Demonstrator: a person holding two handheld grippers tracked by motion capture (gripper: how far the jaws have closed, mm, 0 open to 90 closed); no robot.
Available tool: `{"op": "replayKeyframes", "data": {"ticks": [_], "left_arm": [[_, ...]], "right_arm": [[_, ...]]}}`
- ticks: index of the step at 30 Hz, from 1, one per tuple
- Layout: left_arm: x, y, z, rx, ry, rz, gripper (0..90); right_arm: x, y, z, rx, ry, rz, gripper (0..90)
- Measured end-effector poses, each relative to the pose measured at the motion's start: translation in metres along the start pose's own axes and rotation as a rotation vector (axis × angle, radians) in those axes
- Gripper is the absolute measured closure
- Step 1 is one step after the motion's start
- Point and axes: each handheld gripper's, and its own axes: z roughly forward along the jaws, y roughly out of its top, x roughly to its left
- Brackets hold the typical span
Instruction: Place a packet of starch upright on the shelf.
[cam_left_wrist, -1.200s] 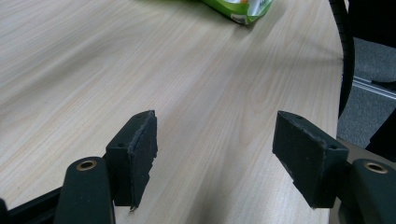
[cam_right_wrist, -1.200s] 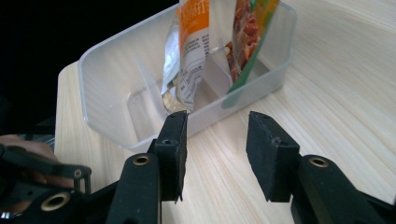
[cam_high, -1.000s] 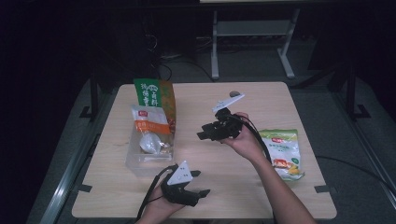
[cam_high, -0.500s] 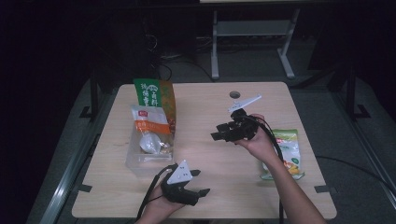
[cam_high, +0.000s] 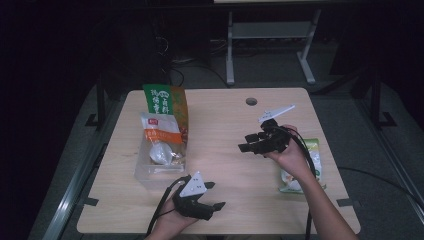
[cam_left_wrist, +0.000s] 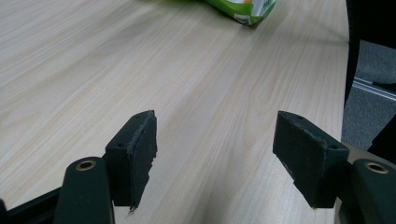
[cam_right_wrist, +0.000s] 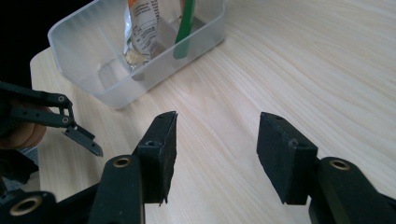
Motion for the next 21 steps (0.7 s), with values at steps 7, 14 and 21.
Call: {"op": "replayKeyframes", "data": {"ticks": [7,14,21], "left_arm": [[-0.002,0.003,0.000,0.001,-0.006,-0.004,30.3],[-0.004,0.007,0.004,0.002,-0.015,-0.009,30.3],[-0.005,0.016,0.009,0.003,-0.021,-0.001,30.3]], "right_arm": [[-0.005,-0.014,-0.014,-0.004,-0.026,0.018,45.4],[-0.014,-0.034,-0.033,-0.003,-0.059,0.048,44.3],[-0.022,-0.051,-0.054,-0.011,-0.094,0.079,43.2]]}}
